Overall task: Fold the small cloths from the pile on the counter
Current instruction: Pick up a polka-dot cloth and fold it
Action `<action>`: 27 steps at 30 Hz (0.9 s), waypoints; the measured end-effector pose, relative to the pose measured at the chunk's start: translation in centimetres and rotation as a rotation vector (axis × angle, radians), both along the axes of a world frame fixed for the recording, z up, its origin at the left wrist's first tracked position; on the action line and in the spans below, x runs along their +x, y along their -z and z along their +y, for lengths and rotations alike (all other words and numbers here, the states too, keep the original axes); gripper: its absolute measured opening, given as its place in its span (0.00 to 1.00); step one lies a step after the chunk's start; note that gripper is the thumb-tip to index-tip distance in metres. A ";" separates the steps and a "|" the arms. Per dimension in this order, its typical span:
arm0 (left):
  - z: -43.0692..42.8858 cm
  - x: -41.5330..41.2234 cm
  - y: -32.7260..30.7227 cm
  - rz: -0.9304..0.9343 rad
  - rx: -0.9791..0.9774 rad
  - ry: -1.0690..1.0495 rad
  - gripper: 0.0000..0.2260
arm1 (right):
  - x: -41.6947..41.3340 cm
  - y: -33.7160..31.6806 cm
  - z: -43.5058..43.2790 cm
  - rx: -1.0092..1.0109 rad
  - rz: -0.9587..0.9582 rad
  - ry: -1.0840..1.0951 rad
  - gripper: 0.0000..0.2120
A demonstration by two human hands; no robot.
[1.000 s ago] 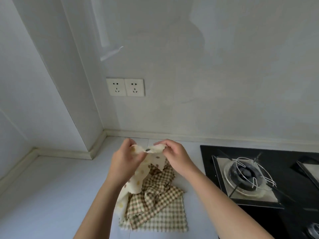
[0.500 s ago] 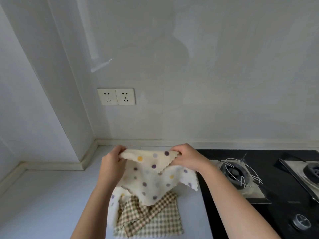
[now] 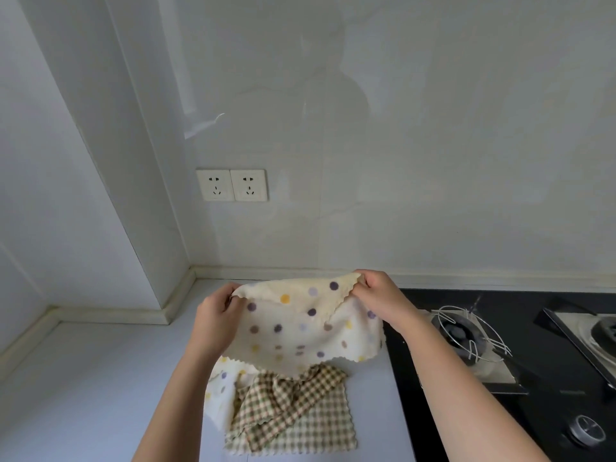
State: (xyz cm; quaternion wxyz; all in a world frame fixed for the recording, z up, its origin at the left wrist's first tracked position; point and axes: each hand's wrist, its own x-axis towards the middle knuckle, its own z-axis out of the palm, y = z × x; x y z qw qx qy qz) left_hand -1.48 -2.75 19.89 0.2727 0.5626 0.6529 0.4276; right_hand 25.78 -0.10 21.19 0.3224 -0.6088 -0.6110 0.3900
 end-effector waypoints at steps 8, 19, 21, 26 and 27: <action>-0.6 -1.1 -0.4 0.031 0.086 0.114 0.14 | -0.2 -0.4 0.0 0.091 -0.476 0.089 0.17; -1.8 -0.6 0.4 -0.042 -0.278 0.666 0.07 | -1.9 -1.5 -0.5 -0.042 0.653 -0.001 0.18; -1.4 0.3 0.9 -0.119 -0.314 0.585 0.17 | -2.3 -2.2 -0.8 -0.043 0.759 -0.050 0.16; 0.7 3.5 3.1 -0.385 -0.430 0.243 0.19 | -3.0 -4.0 -1.2 -0.047 0.891 -0.095 0.13; 1.1 3.9 3.5 -0.501 -0.508 0.250 0.21 | -2.9 -4.2 -1.3 -0.036 0.907 -0.090 0.13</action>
